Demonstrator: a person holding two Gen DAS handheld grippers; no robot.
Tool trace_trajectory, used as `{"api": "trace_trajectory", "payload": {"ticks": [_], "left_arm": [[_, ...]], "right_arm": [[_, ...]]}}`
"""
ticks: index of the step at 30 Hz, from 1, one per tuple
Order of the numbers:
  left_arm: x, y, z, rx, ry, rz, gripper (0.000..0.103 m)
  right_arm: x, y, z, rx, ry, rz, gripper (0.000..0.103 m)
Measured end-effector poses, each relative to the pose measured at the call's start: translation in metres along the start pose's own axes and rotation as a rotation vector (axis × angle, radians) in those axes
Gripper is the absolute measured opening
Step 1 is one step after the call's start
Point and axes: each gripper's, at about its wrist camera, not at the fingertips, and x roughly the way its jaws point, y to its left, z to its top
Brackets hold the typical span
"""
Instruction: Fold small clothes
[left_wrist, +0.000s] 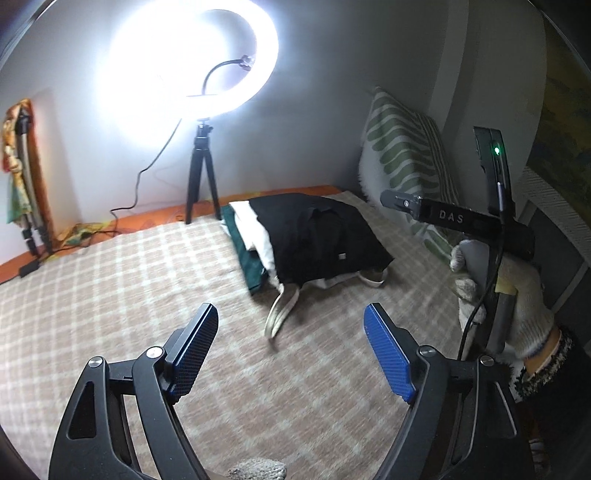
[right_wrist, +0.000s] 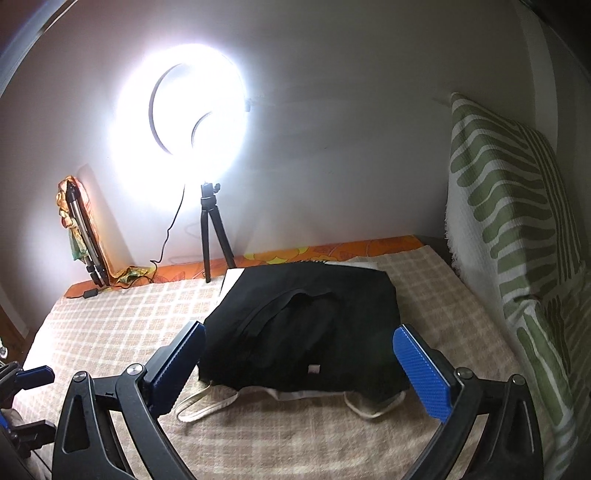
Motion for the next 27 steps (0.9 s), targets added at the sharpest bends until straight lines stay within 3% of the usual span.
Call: {"api": "trace_trajectory", "payload": {"ticks": [7,11,14,27], "left_arm": [[-0.018,0.002,-0.018,0.027,-0.039,0.058,0.087],[-0.021,0.003,-0.026,0.034,-0.021,0.088,0.088],[-0.024,0.004,-0.032,0.036,-0.018,0.116,0.1],[-0.021,0.011,-0.044,0.022,0.0,0.125,0.1]], "right_arm": [[-0.009,0.01,-0.022,0.009,-0.013,-0.022,0.103],[-0.011,0.013,-0.034,0.025,-0.015,-0.024,0.103],[-0.007,0.012,-0.041,0.038,-0.002,-0.027,0.103],[0.002,0.011,-0.052,0.051,0.02,-0.034,0.103]]}}
